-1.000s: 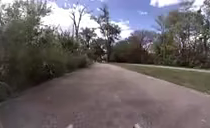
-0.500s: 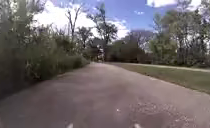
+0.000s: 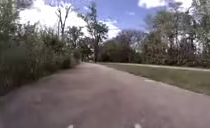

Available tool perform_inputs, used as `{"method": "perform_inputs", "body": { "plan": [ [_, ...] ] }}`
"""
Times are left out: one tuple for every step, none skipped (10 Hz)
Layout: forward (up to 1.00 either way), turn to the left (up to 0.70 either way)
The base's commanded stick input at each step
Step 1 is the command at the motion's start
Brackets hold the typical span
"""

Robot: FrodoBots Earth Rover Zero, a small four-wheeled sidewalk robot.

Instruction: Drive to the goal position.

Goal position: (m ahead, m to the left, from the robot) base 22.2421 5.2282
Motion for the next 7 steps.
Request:
{"method": "perform_inputs", "body": {
  "plan": [
    [1.00,0.00],
    [1.00,0.00],
    [1.00,0.00],
    [1.00,0.00],
    [1.00,0.00],
    [1.00,0.00],
    [1.00,0.00]
  ]
}}
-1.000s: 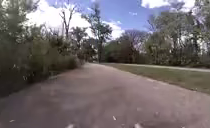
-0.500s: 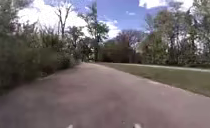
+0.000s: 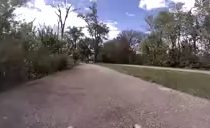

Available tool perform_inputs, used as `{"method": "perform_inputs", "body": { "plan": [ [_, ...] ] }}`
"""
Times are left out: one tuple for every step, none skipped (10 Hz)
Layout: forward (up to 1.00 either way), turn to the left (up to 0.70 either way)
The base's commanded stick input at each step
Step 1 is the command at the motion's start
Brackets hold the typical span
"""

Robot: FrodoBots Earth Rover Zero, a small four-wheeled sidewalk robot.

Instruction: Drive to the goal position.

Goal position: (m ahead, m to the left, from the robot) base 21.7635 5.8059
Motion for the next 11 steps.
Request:
{"method": "perform_inputs", "body": {
  "plan": [
    [1.00,0.00],
    [1.00,0.00],
    [1.00,0.00],
    [1.00,0.00],
    [1.00,0.00],
    [1.00,0.00],
    [1.00,0.00],
    [1.00,0.00],
    [1.00,0.00],
    [1.00,0.00],
    [1.00,0.00]
  ]
}}
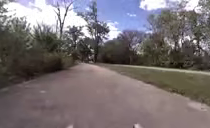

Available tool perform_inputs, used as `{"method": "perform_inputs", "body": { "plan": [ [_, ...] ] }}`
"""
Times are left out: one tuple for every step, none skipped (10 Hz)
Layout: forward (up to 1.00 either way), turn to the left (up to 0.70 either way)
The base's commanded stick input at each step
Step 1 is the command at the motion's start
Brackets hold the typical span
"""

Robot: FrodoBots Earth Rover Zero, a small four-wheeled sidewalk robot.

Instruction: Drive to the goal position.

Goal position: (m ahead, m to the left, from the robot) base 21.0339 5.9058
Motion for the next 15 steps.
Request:
{"method": "perform_inputs", "body": {
  "plan": [
    [1.00,0.00],
    [1.00,0.00],
    [1.00,0.00],
    [1.00,0.00],
    [1.00,0.06],
    [1.00,0.24],
    [1.00,0.37],
    [1.00,0.00],
    [1.00,0.00],
    [1.00,0.00],
    [1.00,0.00],
    [1.00,0.00],
    [1.00,0.00],
    [1.00,0.00],
    [1.00,0.00]
  ]
}}
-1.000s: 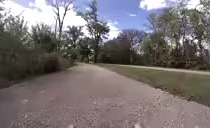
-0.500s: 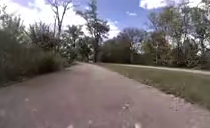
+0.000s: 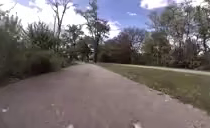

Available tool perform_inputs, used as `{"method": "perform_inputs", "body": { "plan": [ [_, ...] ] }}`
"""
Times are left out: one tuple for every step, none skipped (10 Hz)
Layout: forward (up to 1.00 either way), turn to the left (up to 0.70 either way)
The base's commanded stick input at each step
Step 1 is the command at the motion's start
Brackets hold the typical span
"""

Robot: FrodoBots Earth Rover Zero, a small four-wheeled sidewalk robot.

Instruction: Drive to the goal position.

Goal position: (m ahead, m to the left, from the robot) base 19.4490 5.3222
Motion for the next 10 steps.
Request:
{"method": "perform_inputs", "body": {
  "plan": [
    [1.00,0.00],
    [1.00,0.00],
    [1.00,0.00],
    [1.00,0.00],
    [1.00,0.00],
    [1.00,0.00],
    [1.00,0.00],
    [1.00,0.00],
    [1.00,0.00],
    [1.00,0.00]
  ]
}}
